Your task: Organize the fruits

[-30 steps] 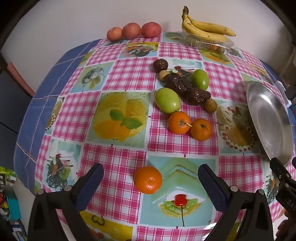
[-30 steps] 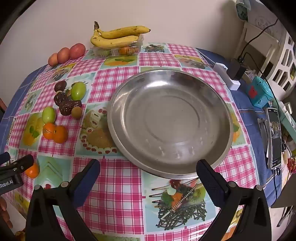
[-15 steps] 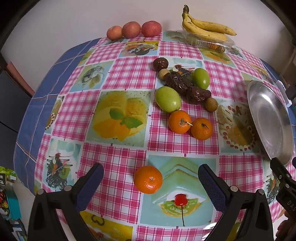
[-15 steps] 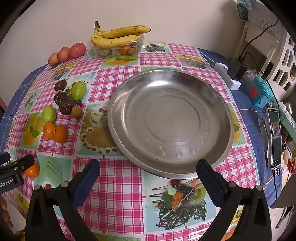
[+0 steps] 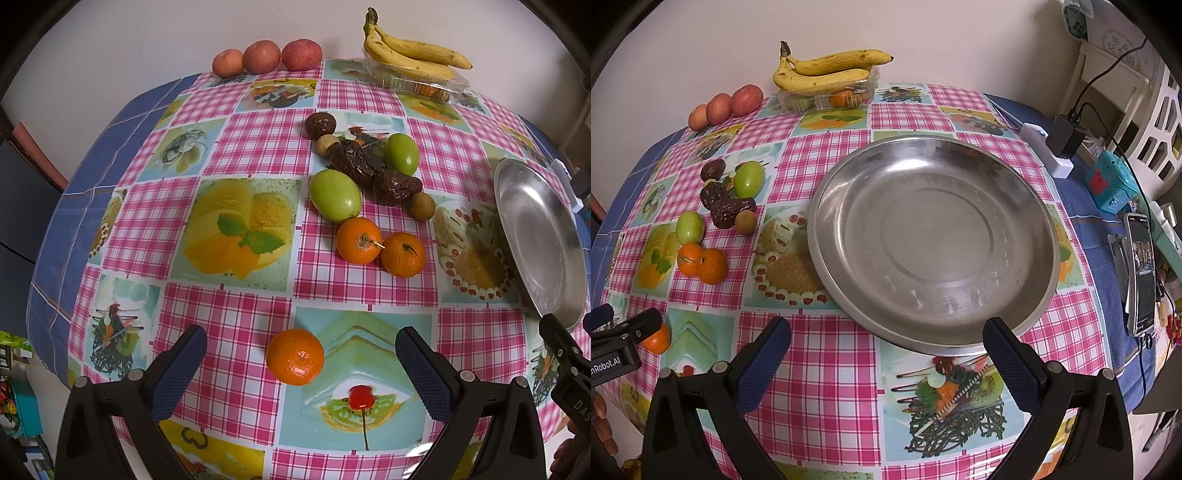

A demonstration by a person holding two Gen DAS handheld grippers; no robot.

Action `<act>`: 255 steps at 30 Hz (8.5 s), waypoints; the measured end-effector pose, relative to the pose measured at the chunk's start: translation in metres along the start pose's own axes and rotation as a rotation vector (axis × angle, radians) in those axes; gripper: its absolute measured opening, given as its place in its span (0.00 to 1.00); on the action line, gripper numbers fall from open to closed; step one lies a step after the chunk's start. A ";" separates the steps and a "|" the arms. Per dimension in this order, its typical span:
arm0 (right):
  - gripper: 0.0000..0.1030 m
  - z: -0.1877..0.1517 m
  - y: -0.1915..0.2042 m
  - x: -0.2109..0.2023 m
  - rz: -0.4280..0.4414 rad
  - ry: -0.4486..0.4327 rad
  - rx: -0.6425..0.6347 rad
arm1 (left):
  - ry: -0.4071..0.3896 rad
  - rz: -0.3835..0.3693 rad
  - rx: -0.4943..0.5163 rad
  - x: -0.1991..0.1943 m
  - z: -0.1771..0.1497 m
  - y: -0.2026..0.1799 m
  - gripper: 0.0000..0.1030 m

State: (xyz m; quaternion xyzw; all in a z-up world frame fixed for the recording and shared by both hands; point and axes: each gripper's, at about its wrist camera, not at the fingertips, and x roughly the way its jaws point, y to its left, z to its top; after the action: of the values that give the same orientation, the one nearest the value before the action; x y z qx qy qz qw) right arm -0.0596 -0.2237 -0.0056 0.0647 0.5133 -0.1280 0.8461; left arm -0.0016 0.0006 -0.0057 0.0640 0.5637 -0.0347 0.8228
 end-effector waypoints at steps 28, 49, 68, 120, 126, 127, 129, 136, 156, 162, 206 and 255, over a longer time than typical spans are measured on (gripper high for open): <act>1.00 -0.001 0.001 0.001 -0.001 0.001 -0.002 | 0.006 -0.001 0.000 0.002 -0.001 0.000 1.00; 1.00 -0.001 0.001 0.001 -0.001 0.004 -0.004 | 0.029 -0.015 -0.006 0.007 -0.005 0.002 1.00; 1.00 0.001 0.011 0.005 0.173 -0.003 0.033 | -0.075 -0.116 -0.108 0.000 0.005 0.051 1.00; 0.34 0.040 0.129 0.071 0.521 0.118 -0.158 | -0.009 -0.298 -0.055 0.050 -0.006 0.057 0.39; 0.34 0.042 0.123 0.064 0.504 0.098 -0.154 | 0.000 -0.251 -0.103 0.051 -0.002 0.063 0.39; 0.34 0.043 0.120 0.061 0.494 0.087 -0.151 | 0.004 -0.241 -0.114 0.051 -0.001 0.064 0.39; 0.34 0.045 0.114 0.056 0.472 0.071 -0.144 | 0.009 -0.222 -0.125 0.050 0.000 0.066 0.39; 0.34 0.056 0.085 0.039 0.378 0.009 -0.097 | -0.016 -0.181 -0.129 0.034 0.011 0.061 0.39; 0.34 0.079 -0.037 0.038 0.156 -0.032 0.196 | -0.114 -0.266 0.152 -0.006 0.075 -0.095 0.39; 0.34 0.078 -0.073 0.053 0.125 0.000 0.276 | -0.126 -0.306 0.244 -0.001 0.084 -0.148 0.39; 0.35 0.080 -0.141 0.081 0.000 0.057 0.393 | -0.058 -0.337 0.364 0.045 0.082 -0.218 0.51; 0.95 0.086 -0.102 0.054 -0.097 -0.031 0.236 | -0.158 0.049 -0.083 0.035 0.121 -0.040 1.00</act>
State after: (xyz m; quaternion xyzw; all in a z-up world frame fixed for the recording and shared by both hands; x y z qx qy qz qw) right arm 0.0087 -0.3500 -0.0112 0.1369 0.4839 -0.2295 0.8333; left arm 0.1173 -0.0562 0.0025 0.0408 0.4960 0.0038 0.8674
